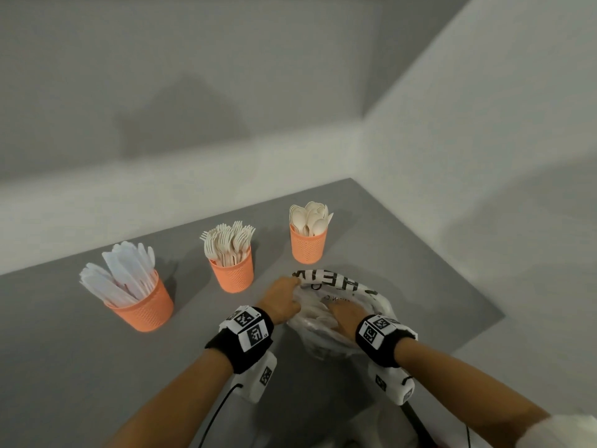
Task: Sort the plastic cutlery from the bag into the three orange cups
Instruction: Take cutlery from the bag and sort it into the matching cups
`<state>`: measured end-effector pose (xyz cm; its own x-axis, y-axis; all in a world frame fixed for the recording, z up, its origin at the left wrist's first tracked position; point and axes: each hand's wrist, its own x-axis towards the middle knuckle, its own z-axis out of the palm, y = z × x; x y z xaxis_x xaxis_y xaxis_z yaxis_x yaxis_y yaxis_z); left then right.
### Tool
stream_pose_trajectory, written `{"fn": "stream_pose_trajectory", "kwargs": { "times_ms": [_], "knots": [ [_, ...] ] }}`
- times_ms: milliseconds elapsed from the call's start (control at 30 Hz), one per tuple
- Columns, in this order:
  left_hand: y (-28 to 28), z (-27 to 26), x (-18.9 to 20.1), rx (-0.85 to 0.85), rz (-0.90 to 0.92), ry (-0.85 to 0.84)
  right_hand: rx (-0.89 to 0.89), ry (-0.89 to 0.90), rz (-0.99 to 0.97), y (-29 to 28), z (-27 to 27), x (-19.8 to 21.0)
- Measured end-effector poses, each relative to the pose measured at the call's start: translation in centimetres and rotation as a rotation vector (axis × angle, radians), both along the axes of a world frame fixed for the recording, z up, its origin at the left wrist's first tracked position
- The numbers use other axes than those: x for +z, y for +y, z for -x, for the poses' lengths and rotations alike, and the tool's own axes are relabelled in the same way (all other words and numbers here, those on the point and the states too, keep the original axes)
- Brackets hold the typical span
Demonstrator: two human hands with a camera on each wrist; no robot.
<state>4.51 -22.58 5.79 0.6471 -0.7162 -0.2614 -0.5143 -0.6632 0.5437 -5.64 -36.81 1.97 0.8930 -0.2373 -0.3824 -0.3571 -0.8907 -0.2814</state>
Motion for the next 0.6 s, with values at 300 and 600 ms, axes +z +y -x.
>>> {"fn": "stream_pose_trajectory", "kwargs": {
  "times_ms": [300, 600],
  "knots": [
    [-0.2, 0.9, 0.5, 0.055, -0.017, -0.339, -0.044, -0.1, -0.065, -0.5, 0.8, 2.1],
    [-1.6, 0.2, 0.5, 0.004, -0.361, -0.408, 0.033, 0.038, -0.045, -1.6, 0.9, 1.9]
  ]
}}
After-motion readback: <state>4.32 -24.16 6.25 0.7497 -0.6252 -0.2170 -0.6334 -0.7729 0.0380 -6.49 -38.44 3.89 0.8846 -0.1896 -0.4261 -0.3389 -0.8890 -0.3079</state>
